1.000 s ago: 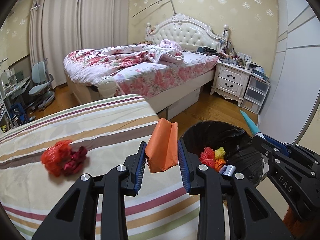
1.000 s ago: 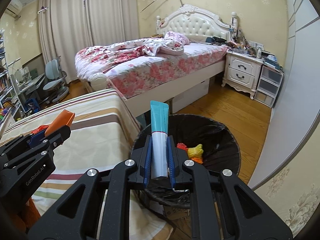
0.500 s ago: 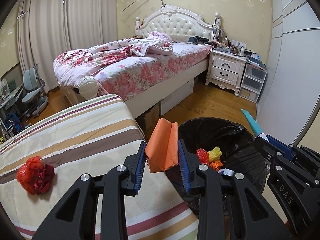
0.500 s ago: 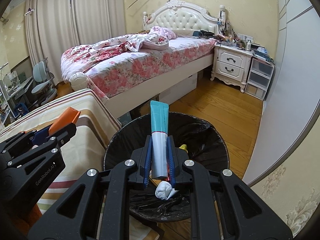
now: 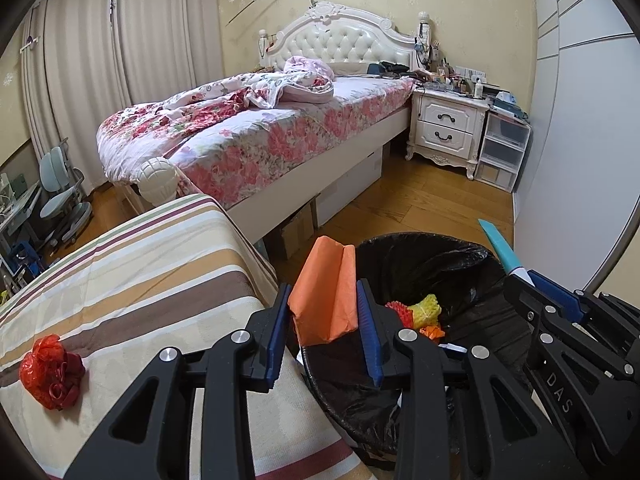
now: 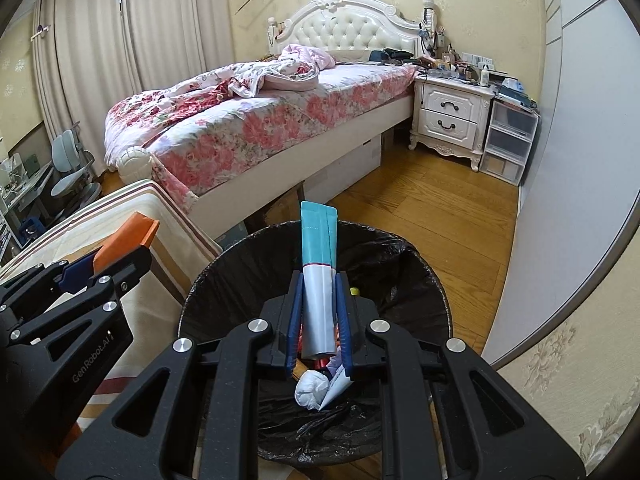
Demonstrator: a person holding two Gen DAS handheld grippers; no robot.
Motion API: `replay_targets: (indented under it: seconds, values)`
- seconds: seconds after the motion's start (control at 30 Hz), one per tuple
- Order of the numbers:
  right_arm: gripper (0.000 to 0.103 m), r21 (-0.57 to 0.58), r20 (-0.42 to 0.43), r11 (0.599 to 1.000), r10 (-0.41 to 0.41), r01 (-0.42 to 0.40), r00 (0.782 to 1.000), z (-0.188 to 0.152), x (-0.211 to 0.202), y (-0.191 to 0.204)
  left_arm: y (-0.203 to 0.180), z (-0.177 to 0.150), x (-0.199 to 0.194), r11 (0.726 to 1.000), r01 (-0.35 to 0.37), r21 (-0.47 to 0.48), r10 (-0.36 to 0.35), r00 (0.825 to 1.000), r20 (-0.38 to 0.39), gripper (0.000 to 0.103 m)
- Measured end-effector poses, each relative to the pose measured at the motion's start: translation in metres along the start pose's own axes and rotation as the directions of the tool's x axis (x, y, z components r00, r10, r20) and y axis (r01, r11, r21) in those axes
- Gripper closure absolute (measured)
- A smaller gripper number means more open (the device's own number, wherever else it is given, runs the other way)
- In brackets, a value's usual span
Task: Collect trash
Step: 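Open both tools over the bin to drop the cloth and tube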
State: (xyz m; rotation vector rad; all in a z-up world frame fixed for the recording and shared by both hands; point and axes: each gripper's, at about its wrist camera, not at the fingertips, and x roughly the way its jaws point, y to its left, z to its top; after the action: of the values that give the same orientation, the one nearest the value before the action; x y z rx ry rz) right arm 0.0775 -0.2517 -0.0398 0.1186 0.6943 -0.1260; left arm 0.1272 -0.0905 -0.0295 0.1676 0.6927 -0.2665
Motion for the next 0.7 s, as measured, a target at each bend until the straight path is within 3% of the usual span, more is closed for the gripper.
replay_targets:
  seconds: [0.1, 0.17, 0.23, 0.7]
  values:
    - [0.083, 0.006, -0.004, 1.0, -0.008, 0.008, 1.0, -0.001, 0.003, -0.002, -0.002, -0.001, 0.003, 1.0, 0.002, 0.005, -0.002, 1.0, -0.017, 0.066]
    - [0.077, 0.01, -0.01, 1.0, -0.011, 0.011, 1.0, -0.001, 0.005, -0.002, -0.003, -0.001, 0.004, 1.0, -0.006, 0.007, 0.006, 1.0, -0.021, 0.047]
    - [0.075, 0.011, -0.01, 1.0, -0.018, 0.018, 1.0, -0.002, 0.005, -0.003, -0.001, -0.002, 0.004, 1.0, -0.01, -0.002, 0.01, 1.0, -0.019, 0.039]
    - [0.028, 0.0, 0.009, 0.998, -0.061, 0.061, 0.998, -0.01, -0.01, 0.003, 0.027, -0.011, -0.009, 0.997, -0.065, -0.047, 0.064, 0.997, -0.033, 0.029]
